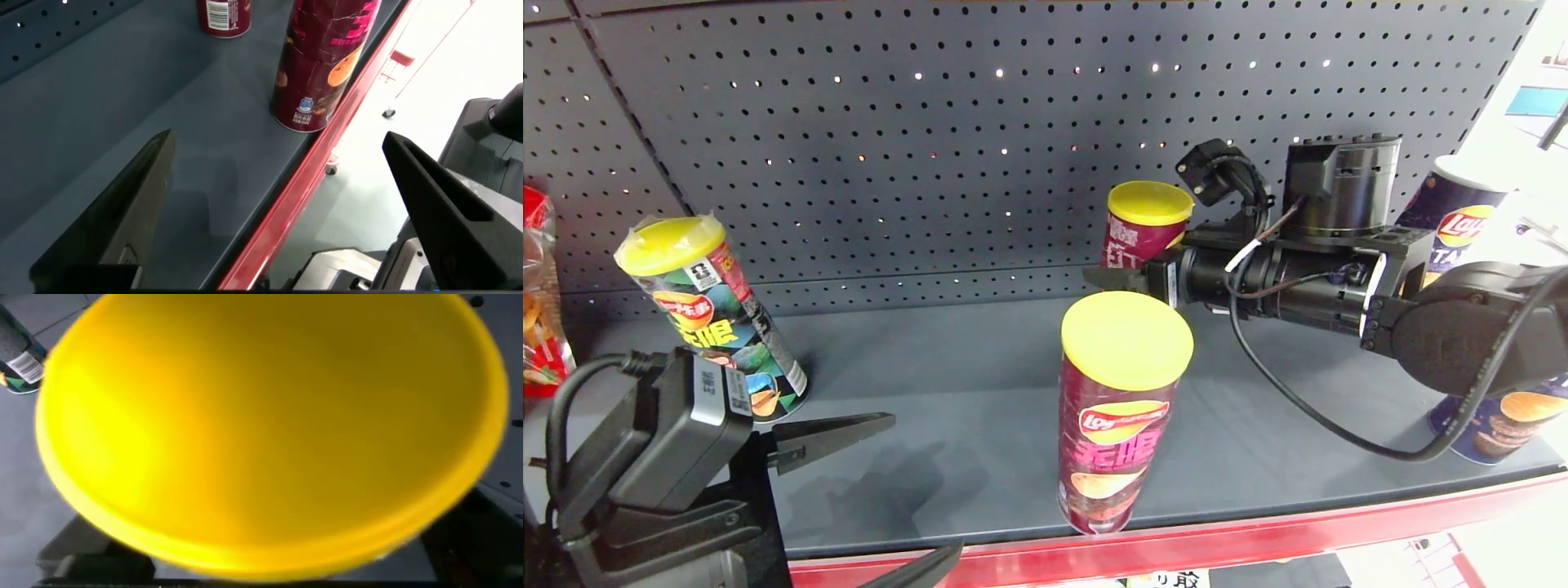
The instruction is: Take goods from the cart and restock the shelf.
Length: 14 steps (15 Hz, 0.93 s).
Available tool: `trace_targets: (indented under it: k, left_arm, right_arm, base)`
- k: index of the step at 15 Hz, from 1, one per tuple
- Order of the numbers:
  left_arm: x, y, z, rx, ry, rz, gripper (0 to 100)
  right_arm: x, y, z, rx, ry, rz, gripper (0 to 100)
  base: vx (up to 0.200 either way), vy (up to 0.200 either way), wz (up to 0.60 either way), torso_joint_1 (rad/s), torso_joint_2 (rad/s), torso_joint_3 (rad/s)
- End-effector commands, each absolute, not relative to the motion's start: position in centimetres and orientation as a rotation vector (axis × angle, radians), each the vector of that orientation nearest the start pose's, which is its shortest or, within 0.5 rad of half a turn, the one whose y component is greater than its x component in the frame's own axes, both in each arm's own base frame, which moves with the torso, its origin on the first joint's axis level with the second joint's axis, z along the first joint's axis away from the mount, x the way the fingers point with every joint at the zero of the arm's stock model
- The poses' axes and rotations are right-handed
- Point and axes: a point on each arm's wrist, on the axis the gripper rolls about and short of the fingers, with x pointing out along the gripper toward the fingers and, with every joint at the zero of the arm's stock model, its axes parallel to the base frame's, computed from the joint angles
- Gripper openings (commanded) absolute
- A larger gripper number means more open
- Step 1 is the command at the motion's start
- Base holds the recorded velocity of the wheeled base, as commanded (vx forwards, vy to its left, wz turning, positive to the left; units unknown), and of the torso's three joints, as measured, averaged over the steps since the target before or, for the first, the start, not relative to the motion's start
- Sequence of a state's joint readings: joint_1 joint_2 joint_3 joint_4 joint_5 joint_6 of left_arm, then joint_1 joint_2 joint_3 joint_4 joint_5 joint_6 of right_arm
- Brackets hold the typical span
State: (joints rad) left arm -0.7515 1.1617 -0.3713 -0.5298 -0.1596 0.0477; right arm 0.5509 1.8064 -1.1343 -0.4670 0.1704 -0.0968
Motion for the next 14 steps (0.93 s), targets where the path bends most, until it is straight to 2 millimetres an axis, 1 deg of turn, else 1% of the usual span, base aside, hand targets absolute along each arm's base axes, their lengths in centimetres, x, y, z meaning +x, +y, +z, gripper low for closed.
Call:
trace_targets:
  k: [1, 3, 5, 6, 9, 10, 14]
  left_arm:
    - [11.2, -10.9, 17.7, 0.124, 0.24, -0.912, 100]
    - [11.2, -10.9, 17.7, 0.124, 0.24, -0.912, 100]
    - [11.2, -11.0, 17.7, 0.125, 0.243, -0.912, 100]
    - [11.3, -11.0, 17.6, 0.126, 0.246, -0.912, 100]
    - [11.6, -11.3, 17.4, 0.134, 0.266, -0.91, 100]
    - [11.6, -11.4, 17.3, 0.135, 0.271, -0.91, 100]
    - [12.2, -11.9, 16.6, 0.155, 0.312, -0.91, 100]
  right_arm:
    - [29.4, 18.8, 22.6, -0.121, 0.164, 0.731, 100]
    - [28.7, 18.5, 22.9, -0.12, 0.16, 0.72, 100]
    - [27.5, 17.7, 23.1, -0.122, 0.162, 0.694, 100]
    - [27.4, 17.7, 23.0, -0.124, 0.165, 0.693, 100]
    - [24.3, 15.6, 22.4, -0.133, 0.197, 0.68, 100]
    - [23.8, 15.3, 22.4, -0.133, 0.196, 0.678, 100]
    - [20.0, 12.6, 21.9, -0.139, 0.201, 0.619, 100]
  base:
    - [0.0, 0.0, 0.0, 0.0, 0.0, 0.0]
    - [0.0, 0.0, 0.0, 0.0, 0.0, 0.0]
    - [0.0, 0.0, 0.0, 0.0, 0.0, 0.0]
    - [0.0, 0.0, 0.0, 0.0, 0.0, 0.0]
    - [0.0, 0.0, 0.0, 0.0, 0.0, 0.0]
    - [0.0, 0.0, 0.0, 0.0, 0.0, 0.0]
    - [0.0, 0.0, 0.0, 0.0, 0.0, 0.0]
